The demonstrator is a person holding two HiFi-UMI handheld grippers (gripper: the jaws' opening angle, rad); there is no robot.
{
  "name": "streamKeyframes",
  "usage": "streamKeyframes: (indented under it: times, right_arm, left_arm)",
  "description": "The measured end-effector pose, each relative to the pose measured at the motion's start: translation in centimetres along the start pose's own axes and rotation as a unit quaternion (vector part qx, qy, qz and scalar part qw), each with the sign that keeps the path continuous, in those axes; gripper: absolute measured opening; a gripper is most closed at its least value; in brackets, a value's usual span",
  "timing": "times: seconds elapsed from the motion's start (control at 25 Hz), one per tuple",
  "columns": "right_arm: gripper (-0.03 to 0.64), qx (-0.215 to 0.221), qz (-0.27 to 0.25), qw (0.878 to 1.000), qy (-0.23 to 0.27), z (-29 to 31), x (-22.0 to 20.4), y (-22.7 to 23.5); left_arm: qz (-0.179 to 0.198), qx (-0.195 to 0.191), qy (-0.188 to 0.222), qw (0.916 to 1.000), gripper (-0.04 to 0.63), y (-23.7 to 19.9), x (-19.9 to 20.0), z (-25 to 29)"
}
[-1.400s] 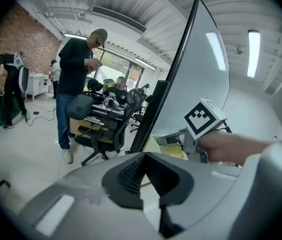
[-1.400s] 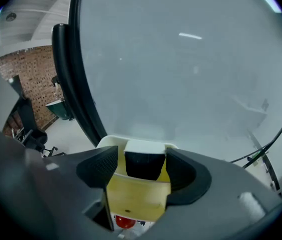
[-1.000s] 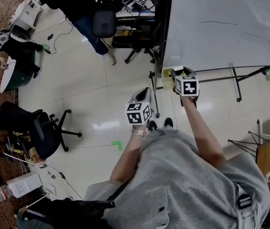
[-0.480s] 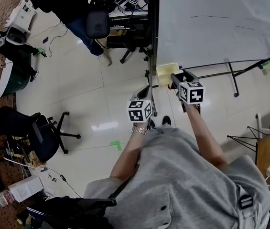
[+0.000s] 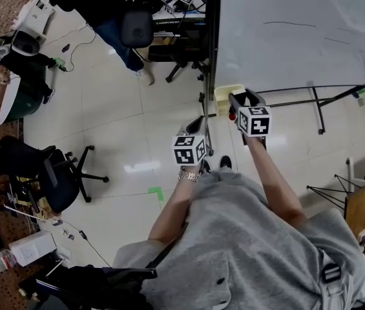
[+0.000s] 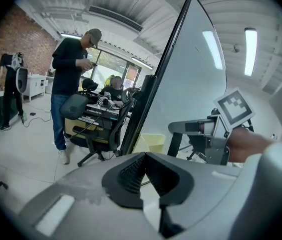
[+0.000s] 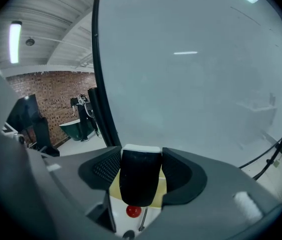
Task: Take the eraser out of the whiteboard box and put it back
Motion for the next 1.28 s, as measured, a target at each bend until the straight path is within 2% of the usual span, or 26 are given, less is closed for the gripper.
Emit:
streamKeyframes:
  times: [0.08,0.28,0.52,0.68,0.8,0.92,1.16,1.28]
  right_arm:
    - [0.262,-0.002,0.000,1.000,0.011,0.0,1.0,0.1]
    - [0.262,0.001,-0.003,1.000,-0.019,1.0,0.2,0.6]
    - [0.262,-0.013,-0.012,1.000,0.000,1.3,-0.3,0.5]
    - [0.259,0.001,-0.010,0.999,0.052,1.3,1.0,-0.1]
    - [0.259,-0.002,-0.016,0.999,0.045,1.1,-0.6,-0.1]
    - [0.259,-0.009,-0.014,0.998,0.065,0.4,-1.1,0.0]
    - [0.259,-0.044,-0.018,0.998,0.039,-1.5,-2.0,0.3]
    - [0.258,-0.046,-0.029,0.998,0.037,-1.9,-2.0,-0.2]
  left_arm:
    - [-0.001,0.002,0.001,1.0000,0.005,-0.1,-0.1,0.0]
    - [-0.003,0.005,0.003,1.0000,0.005,-0.4,0.0,-0.1]
    - [-0.003,0.005,0.006,1.0000,0.005,-0.8,0.5,-0.1]
    - [-0.002,0.000,0.006,1.0000,0.005,-0.8,0.7,0.2]
    - [0.000,-0.003,0.008,1.0000,0.005,-0.6,0.8,0.2]
    - [-0.001,-0.003,0.008,1.0000,0.005,-0.8,0.8,0.2]
    - [-0.002,-0.007,0.006,1.0000,0.005,-0.8,0.8,0.3]
    - [-0.001,-0.009,0.006,0.9999,0.005,-0.8,0.9,0.5]
Point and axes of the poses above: the fingertips, and each gripper's own axes: z forward along the fingers, y to its right, x out of its top, the point moved 5 cm from there along -z, backward along the fingers, and after that the axes turned 3 degrees about x, right-handed, at the moved point
